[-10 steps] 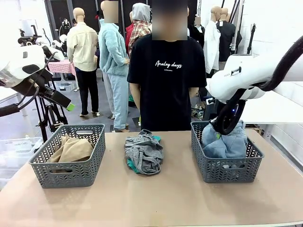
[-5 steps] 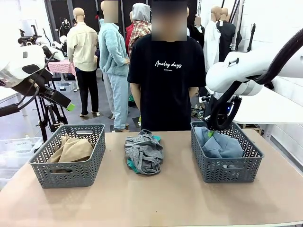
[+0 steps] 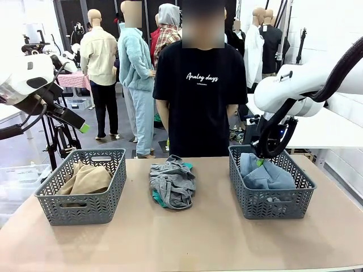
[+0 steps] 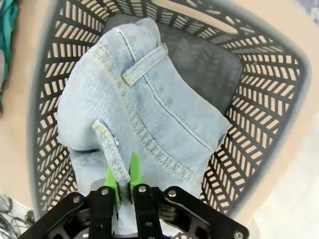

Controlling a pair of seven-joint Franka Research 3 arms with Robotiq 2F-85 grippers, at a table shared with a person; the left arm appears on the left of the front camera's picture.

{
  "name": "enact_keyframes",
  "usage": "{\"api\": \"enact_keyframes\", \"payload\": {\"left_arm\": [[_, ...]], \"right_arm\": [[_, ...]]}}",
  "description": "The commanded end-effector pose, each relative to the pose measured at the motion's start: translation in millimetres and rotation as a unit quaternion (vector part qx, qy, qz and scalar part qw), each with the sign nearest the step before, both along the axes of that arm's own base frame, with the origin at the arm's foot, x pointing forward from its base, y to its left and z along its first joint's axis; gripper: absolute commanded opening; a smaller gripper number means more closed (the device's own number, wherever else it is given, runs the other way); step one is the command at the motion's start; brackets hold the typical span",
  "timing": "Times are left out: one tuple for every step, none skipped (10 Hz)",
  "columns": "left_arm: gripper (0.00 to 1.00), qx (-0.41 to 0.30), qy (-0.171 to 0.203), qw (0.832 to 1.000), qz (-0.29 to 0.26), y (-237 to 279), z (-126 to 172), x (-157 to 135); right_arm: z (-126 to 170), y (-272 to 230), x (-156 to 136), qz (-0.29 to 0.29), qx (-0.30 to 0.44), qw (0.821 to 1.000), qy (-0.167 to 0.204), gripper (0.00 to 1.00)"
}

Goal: Sort the tops and bottoms.
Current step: Sort the clothes according to human instructions.

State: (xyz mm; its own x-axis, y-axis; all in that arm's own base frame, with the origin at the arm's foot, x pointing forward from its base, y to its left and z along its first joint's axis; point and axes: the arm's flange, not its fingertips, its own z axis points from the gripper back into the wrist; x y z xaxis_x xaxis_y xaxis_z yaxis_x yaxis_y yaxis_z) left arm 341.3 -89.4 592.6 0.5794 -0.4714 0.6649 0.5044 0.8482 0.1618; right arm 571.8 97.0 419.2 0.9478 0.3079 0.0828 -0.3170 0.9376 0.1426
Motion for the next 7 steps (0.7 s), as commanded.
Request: {"api": "enact_keyframes", "payload": {"left_arm": [[1.0, -0.002, 0.001, 1.0, -0.002, 0.3, -0.4, -0.4], [1.0, -0.002, 0.001, 1.0, -0.002, 0.3, -0.4, -0.4], [1.0, -0.002, 0.001, 1.0, -0.002, 0.3, -0.4, -0.4], [1.0, -0.002, 0.001, 1.0, -0.002, 0.3, -0.4, -0.4], [1.0, -0.002, 0.001, 1.0, -0.002, 0.3, -0.4, -0.4], [1.0, -0.002, 0.001, 1.0, -0.002, 0.3, -0.4, -0.4], [1.0, -0.002, 0.001, 1.0, -0.002, 0.3, -0.4, -0.4]], "right_arm": [[0.0, 5.3, -3.2, -0.001, -0.018, 1.0, 0.006, 0.41], [4.2, 7.3, -4.6, 0.003, -0.021, 1.0, 0.002, 0.61], [11.1, 8.7, -7.2, 0.005, -0.031, 0.999, -0.006, 0.8], [20.3, 9.7, -10.4, 0.007, -0.042, 0.999, -0.015, 1.0], [31.0, 9.9, -13.9, 0.011, -0.054, 0.998, -0.021, 1.0], [39.1, 10.0, -15.0, 0.015, -0.064, 0.998, -0.025, 1.0], [45.3, 11.2, -13.6, 0.019, -0.072, 0.997, -0.029, 1.0]]}}
